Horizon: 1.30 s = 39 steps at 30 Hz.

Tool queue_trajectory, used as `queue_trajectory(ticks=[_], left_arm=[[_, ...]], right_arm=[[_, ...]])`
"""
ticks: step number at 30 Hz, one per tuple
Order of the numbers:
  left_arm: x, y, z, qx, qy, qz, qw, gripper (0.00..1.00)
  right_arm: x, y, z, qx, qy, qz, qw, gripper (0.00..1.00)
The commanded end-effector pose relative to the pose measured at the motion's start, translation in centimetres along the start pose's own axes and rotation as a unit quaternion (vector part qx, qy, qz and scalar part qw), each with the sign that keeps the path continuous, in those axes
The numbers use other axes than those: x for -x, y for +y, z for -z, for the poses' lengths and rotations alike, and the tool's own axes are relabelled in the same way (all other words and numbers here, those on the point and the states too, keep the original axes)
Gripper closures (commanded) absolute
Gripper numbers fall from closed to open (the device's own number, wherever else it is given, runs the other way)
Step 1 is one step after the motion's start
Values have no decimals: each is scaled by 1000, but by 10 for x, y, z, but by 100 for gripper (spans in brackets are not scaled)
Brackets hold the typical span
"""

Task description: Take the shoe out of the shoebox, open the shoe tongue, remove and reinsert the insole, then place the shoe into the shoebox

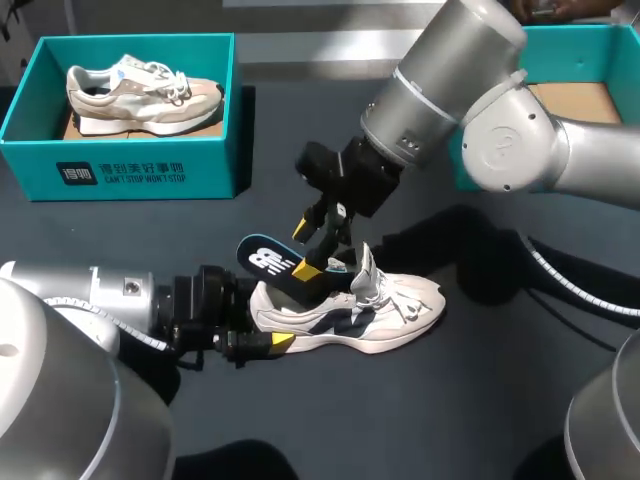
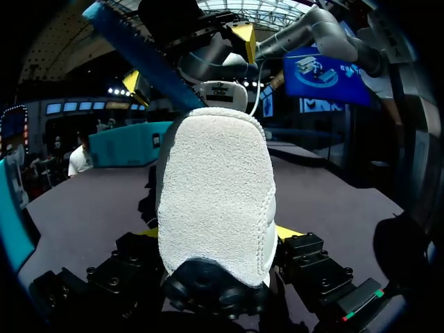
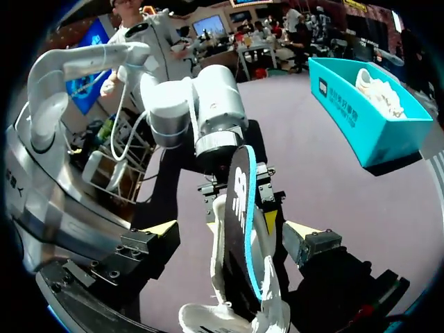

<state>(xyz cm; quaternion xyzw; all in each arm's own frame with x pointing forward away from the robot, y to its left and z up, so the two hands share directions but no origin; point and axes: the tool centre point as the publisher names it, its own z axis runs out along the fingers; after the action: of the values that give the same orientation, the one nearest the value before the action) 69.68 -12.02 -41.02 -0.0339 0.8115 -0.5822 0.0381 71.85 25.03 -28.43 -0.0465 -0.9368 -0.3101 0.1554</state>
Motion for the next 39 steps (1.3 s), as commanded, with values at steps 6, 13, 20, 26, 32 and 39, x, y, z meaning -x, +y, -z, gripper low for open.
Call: queue_trajectory(ticks=[6,13,20,26,32,39], left_arm=[[-1,1,-1,0,-1,0,1000,100],[-1,1,-1,0,-1,0,1000,100],[-1,1,-1,0,-1,0,1000,100],[-1,1,-1,0,-1,0,1000,100],[-1,1,-1,0,-1,0,1000,100],[-1,1,-1,0,-1,0,1000,100]], right_arm=[[6,-2,-21,5,22,-18,1000,44],[10,-2,-32,9,52,-13,999,52],[16,0,-45,18,74,-7,997,58],[9,6,-49,29,84,-5,996,100],[5,23,-39,39,98,5,994,100],[7,50,-20,77,143,-11,987,100]])
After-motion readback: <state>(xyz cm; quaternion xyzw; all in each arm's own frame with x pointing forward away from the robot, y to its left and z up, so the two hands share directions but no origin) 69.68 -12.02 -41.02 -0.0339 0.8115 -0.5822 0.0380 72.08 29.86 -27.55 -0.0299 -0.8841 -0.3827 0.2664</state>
